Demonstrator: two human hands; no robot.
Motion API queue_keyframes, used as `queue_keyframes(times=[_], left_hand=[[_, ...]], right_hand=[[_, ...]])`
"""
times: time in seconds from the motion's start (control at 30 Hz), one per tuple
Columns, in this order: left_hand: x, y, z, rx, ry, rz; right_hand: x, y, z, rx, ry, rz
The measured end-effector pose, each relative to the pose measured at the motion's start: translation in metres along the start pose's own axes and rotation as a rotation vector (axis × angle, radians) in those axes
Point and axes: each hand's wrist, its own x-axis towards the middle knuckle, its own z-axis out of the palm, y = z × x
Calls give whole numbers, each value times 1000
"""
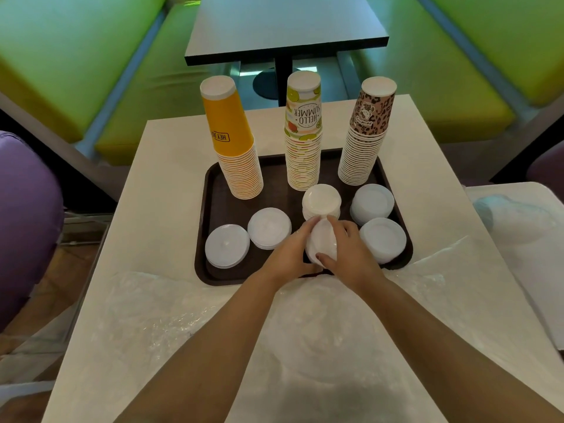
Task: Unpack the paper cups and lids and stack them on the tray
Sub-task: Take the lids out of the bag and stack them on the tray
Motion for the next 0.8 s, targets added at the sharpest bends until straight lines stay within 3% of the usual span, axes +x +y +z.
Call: queue_keyframes(times=[0.3, 0.8], left_hand=[[2, 1, 4, -44, 129, -27], [0, 3, 8, -28, 175, -70]], right_hand=[[6, 0, 3, -104, -3, 26], [7, 2, -1, -124, 45, -21]])
